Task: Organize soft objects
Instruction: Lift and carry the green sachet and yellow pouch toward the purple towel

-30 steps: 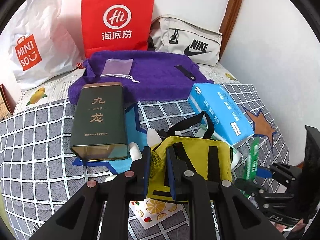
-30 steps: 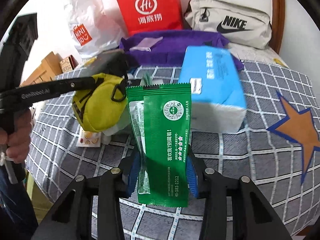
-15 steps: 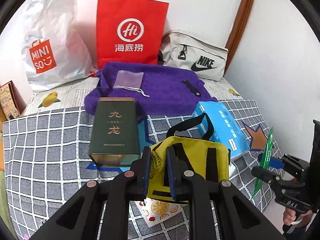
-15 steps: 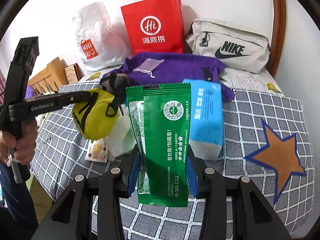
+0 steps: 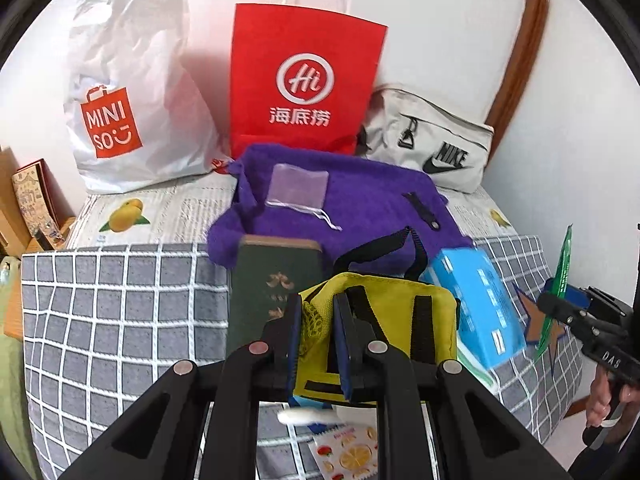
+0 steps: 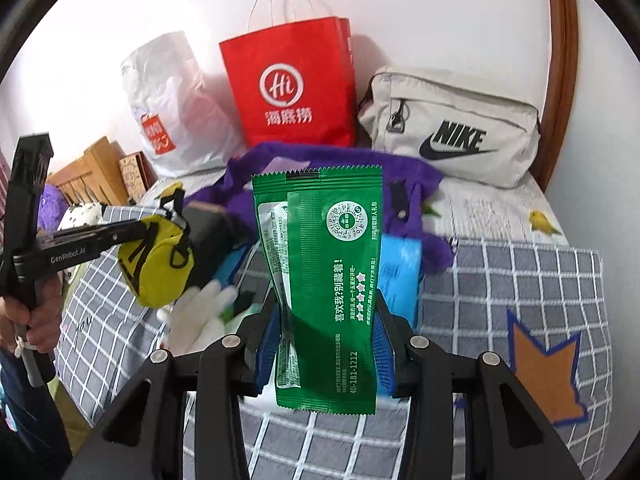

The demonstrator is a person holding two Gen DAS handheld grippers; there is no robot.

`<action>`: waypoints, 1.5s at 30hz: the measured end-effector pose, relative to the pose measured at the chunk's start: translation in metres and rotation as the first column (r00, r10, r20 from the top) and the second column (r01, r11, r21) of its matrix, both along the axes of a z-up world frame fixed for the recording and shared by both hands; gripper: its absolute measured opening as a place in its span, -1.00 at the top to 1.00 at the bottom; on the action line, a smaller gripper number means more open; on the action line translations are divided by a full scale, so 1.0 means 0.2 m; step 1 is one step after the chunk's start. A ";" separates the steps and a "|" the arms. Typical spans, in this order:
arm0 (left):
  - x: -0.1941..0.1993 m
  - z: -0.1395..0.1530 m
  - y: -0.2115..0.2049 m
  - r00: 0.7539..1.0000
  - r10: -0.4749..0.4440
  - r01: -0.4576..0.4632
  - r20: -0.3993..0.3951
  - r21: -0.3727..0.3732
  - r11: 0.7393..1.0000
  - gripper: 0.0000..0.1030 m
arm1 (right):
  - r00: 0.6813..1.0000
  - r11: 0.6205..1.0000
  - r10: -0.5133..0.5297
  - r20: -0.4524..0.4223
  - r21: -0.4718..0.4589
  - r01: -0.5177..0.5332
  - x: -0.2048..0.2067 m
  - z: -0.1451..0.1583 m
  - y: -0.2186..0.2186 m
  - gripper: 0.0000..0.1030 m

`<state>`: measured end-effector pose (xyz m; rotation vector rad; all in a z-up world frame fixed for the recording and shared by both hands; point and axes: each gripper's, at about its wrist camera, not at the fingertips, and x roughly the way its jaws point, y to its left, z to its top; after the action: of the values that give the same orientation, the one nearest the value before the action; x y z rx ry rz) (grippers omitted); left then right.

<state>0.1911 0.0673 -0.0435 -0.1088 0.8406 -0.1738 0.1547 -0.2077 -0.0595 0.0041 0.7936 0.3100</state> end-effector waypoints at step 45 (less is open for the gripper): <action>0.91 -0.17 0.05 0.993 0.059 -0.054 -0.102 0.058 0.997 0.70 | 0.974 1.000 0.001 -0.226 -0.022 -0.006 1.14 -0.29 0.06 0.20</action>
<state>0.3728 0.0773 -0.0779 -0.0901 0.9438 -0.0921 0.3830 -0.1963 -0.1172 0.0166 1.0232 0.3073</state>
